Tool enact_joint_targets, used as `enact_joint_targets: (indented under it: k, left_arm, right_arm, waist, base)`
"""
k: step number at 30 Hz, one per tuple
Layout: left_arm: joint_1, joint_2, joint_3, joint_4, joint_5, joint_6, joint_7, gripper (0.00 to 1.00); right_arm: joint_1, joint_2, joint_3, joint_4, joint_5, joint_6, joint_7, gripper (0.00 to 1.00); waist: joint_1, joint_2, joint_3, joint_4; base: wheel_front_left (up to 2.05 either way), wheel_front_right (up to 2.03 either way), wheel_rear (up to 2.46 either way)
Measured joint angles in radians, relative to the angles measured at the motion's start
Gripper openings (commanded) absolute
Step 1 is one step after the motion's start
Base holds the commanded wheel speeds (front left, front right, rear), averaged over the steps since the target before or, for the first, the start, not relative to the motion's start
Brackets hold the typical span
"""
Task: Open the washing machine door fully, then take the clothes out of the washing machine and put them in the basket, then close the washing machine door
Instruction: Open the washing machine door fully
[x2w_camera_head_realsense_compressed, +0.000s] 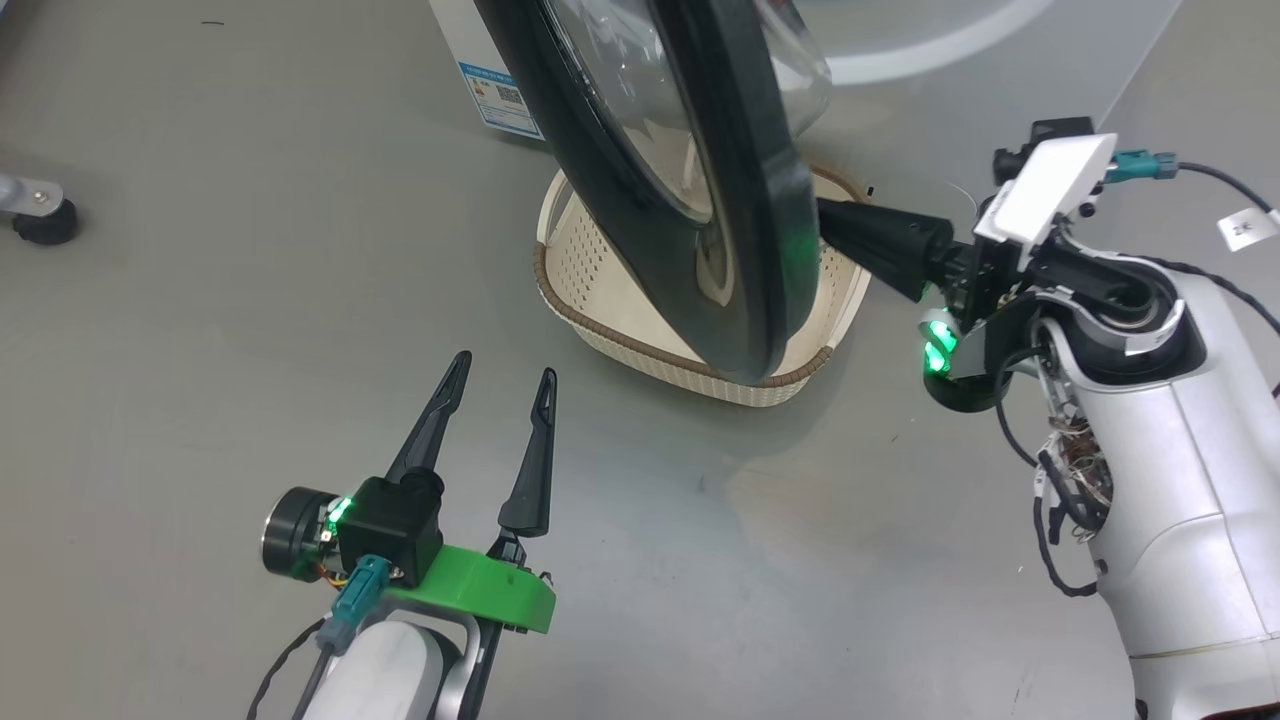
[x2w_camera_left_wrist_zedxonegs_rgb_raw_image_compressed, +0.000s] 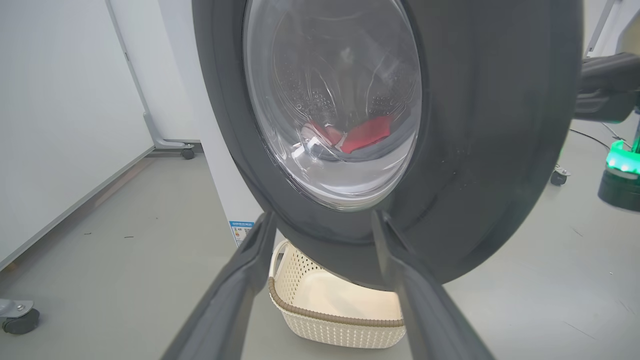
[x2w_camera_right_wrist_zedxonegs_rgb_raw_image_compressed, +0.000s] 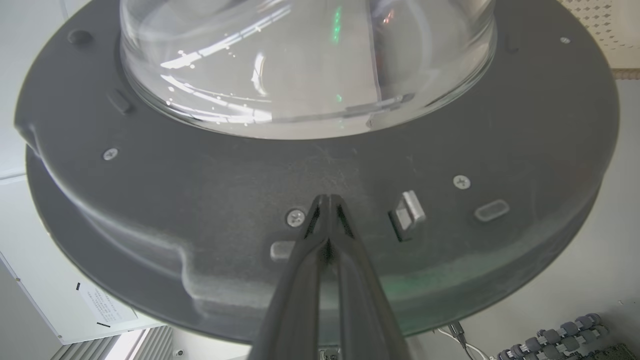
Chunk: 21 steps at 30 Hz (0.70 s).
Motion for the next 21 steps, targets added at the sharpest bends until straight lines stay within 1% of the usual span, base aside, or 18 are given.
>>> enact_joint_targets:
  k: [2,16,21]
  left_arm:
    - [0.000,0.000,-0.001,-0.002,0.003,0.000,0.000,1.00]
    - [0.001,0.000,-0.009,-0.010,0.006,0.000,0.000,1.00]
    - [0.002,0.000,-0.015,-0.010,0.005,0.000,0.000,1.00]
  right_arm:
    - [0.003,0.010,0.019,0.006,0.000,0.000,0.000,0.00]
    - [0.023,0.022,0.097,0.013,0.003,0.000,0.000,0.00]
    - [0.030,0.028,0.116,0.014,0.028,0.000,0.000,0.00]
  waist:
    - [0.0000,0.0000,-0.002,0.003]
    - [0.0000,0.0000,-0.009,0.022]
    - [0.0000,0.0000,-0.014,0.031]
  base:
    - [0.00,0.00,0.00]
    - [0.00,0.00,0.00]
    - [0.00,0.00,0.00]
